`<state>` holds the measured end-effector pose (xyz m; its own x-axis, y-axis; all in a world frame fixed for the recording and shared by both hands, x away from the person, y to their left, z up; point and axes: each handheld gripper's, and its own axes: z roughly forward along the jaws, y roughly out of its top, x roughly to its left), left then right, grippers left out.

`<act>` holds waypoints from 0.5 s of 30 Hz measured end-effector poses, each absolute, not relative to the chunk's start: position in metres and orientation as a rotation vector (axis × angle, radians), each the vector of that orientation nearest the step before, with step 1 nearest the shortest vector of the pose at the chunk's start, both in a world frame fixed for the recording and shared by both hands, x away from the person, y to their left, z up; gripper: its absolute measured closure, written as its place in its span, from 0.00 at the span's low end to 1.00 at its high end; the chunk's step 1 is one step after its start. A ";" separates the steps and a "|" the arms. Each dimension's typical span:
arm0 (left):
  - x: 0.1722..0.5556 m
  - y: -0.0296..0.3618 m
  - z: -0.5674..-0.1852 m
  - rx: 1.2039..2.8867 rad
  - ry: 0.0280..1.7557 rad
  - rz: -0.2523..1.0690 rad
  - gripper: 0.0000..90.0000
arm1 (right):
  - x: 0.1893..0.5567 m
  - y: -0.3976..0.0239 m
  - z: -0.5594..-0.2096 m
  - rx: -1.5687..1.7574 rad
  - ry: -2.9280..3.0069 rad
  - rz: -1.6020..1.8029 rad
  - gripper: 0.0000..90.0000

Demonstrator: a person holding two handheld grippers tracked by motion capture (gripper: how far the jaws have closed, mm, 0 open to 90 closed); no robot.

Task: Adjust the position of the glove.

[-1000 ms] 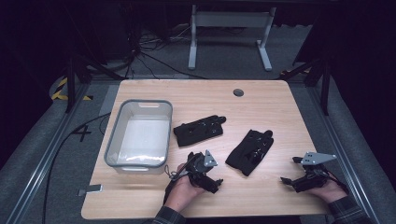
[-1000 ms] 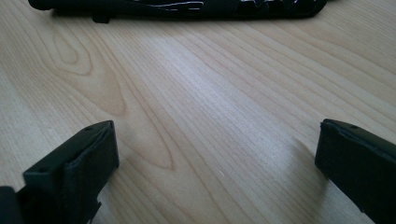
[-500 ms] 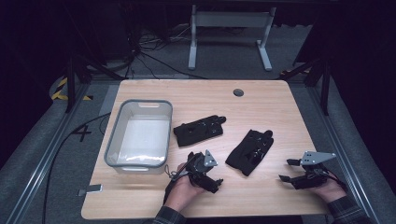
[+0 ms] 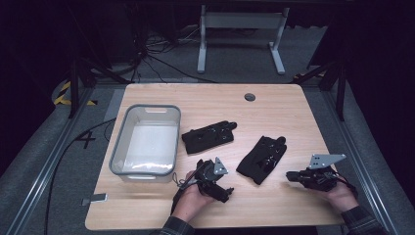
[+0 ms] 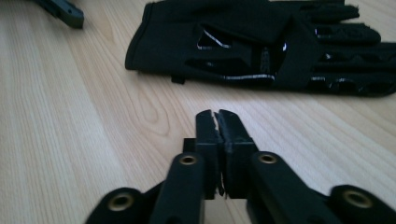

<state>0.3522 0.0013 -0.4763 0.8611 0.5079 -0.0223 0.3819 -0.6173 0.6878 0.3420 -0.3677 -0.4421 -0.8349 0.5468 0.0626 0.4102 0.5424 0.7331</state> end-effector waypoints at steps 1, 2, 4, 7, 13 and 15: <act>0.352 0.001 -0.476 2.307 0.641 0.226 0.00 | 0.343 -0.367 -0.441 0.813 2.598 1.177 0.99; 0.352 0.001 -0.476 2.307 0.641 0.226 0.00 | 0.344 -0.365 -0.440 0.814 2.597 1.182 1.00; 0.352 0.001 -0.476 2.308 0.640 0.228 0.00 | 0.345 -0.364 -0.440 0.811 2.602 1.187 1.00; 0.352 0.001 -0.476 2.307 0.641 0.226 0.00 | 0.348 -0.357 -0.438 0.782 2.612 1.197 1.00; 0.352 0.001 -0.476 2.308 0.640 0.228 0.00 | 0.354 -0.342 -0.435 0.725 2.628 1.203 1.00; 0.352 0.001 -0.476 2.308 0.641 0.226 0.00 | 0.355 -0.336 -0.435 0.704 2.635 1.192 1.00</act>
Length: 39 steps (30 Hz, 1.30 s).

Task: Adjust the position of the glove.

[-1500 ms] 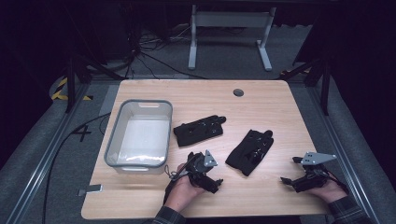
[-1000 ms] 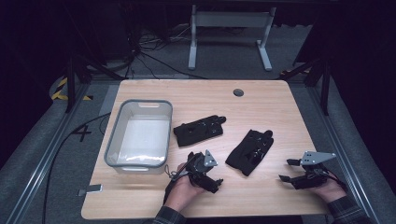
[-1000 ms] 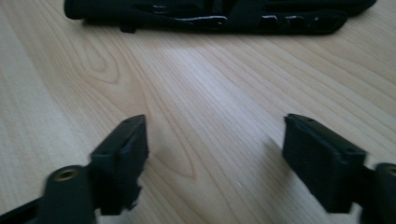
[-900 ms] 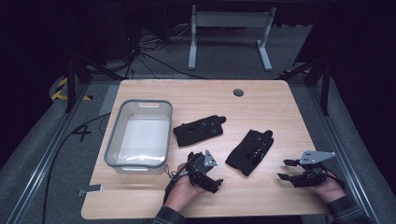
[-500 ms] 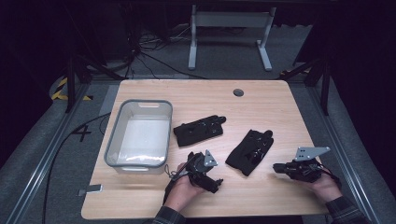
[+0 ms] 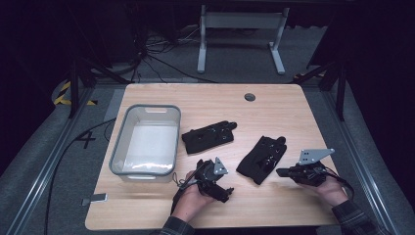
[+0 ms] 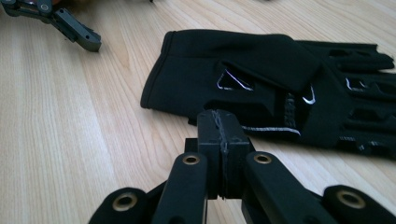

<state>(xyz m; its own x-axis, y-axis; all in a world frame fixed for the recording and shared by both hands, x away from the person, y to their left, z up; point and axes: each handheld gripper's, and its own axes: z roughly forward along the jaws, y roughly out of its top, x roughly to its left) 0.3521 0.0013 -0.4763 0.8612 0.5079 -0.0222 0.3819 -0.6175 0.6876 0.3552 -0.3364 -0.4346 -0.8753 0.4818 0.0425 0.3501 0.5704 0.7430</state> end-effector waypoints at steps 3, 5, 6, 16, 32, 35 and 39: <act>0.352 0.001 -0.476 2.308 0.640 0.226 0.00 | 0.357 -0.330 -0.434 0.681 2.643 1.209 1.00; 0.352 0.001 -0.476 2.307 0.641 0.225 0.00 | 0.359 -0.325 -0.434 0.673 2.652 1.202 1.00; 0.352 0.001 -0.476 2.308 0.640 0.226 0.00 | 0.361 -0.321 -0.433 0.665 2.652 1.213 1.00; 0.352 0.001 -0.476 2.307 0.640 0.226 0.00 | 0.366 -0.299 -0.437 0.607 2.687 1.204 1.00; 0.352 0.001 -0.476 2.307 0.641 0.226 0.00 | 0.372 -0.280 -0.456 0.575 2.772 1.128 1.00; 0.352 0.001 -0.476 2.308 0.641 0.228 0.00 | 0.371 -0.280 -0.457 0.572 2.771 1.124 1.00; 0.352 0.001 -0.476 2.307 0.641 0.226 0.00 | 0.369 -0.283 -0.456 0.573 2.775 1.121 1.00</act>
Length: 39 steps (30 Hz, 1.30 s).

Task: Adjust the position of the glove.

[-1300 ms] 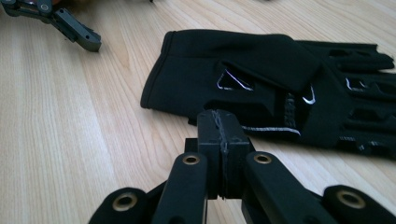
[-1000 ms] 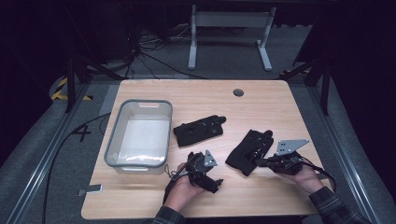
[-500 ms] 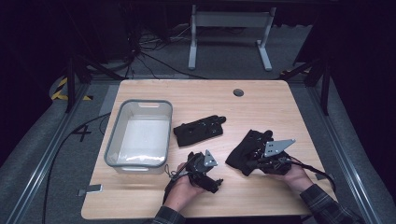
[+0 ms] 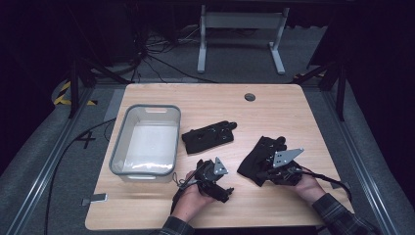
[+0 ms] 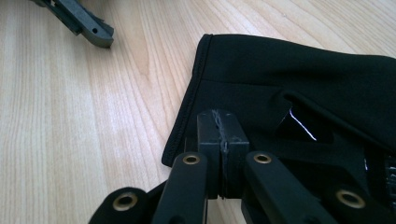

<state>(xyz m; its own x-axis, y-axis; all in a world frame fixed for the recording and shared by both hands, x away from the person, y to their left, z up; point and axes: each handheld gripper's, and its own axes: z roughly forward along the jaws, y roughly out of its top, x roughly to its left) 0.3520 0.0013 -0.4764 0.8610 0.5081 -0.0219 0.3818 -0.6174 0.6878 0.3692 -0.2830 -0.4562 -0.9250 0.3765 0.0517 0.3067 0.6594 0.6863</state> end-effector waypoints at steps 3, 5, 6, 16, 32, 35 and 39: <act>0.352 0.001 -0.476 2.307 0.640 0.228 0.00 | 0.367 -0.286 -0.456 0.573 2.777 1.116 1.00; 0.352 0.001 -0.476 2.307 0.641 0.228 0.00 | 0.364 -0.288 -0.455 0.569 2.782 1.100 1.00; 0.352 0.001 -0.476 2.307 0.641 0.228 0.00 | 0.362 -0.291 -0.455 0.563 2.784 1.093 1.00; 0.352 0.001 -0.476 2.307 0.641 0.226 0.00 | 0.353 -0.311 -0.453 0.587 2.800 1.084 1.00; 0.352 0.001 -0.476 2.307 0.641 0.228 0.00 | 0.333 -0.345 -0.451 0.632 2.792 1.041 1.00; 0.352 0.001 -0.476 2.307 0.640 0.226 0.00 | 0.332 -0.350 -0.449 0.641 2.780 1.055 1.00; 0.352 0.001 -0.476 2.307 0.641 0.228 0.00 | 0.339 -0.353 -0.442 0.666 2.716 1.095 1.00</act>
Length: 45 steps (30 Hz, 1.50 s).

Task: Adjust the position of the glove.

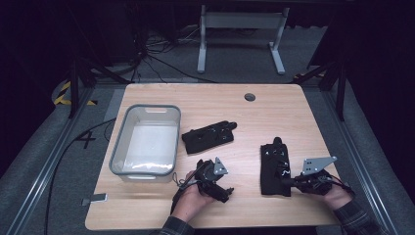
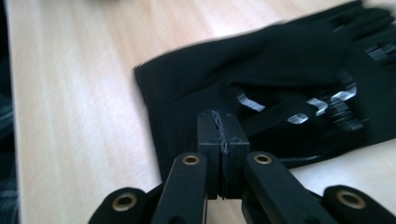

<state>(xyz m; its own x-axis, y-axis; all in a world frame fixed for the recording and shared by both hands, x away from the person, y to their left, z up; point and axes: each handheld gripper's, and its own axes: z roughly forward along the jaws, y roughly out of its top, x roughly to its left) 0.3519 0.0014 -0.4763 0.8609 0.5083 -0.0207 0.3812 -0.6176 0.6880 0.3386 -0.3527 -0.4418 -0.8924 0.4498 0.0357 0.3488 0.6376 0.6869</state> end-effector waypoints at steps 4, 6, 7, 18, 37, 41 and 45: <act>0.352 0.001 -0.476 2.308 0.640 0.229 0.00 | 0.356 -0.352 -0.438 0.697 2.669 1.080 1.00; 0.352 0.001 -0.476 2.307 0.640 0.228 0.00 | 0.365 -0.350 -0.438 0.716 2.655 1.071 1.00; 0.352 0.001 -0.476 2.307 0.640 0.225 0.00 | 0.370 -0.349 -0.438 0.719 2.649 1.060 1.00; 0.352 0.001 -0.476 2.307 0.640 0.229 0.00 | 0.391 -0.344 -0.449 0.757 2.658 0.983 1.00; 0.352 0.001 -0.476 2.307 0.640 0.226 0.00 | 0.360 -0.366 -0.449 0.653 2.771 1.013 1.00; 0.352 0.001 -0.476 2.307 0.638 0.229 0.00 | 0.356 -0.368 -0.448 0.655 2.764 1.055 0.92; 0.352 0.001 -0.476 2.308 0.640 0.229 0.00 | 0.354 -0.376 -0.440 0.706 2.666 1.102 0.77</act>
<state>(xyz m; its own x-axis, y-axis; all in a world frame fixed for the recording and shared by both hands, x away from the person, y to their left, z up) 0.3519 0.0014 -0.4762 0.8608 0.5085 -0.0199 0.3809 -0.6179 0.6879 0.3538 -0.3756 -0.4397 -0.8730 0.4872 0.0215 0.3602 0.6144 0.7020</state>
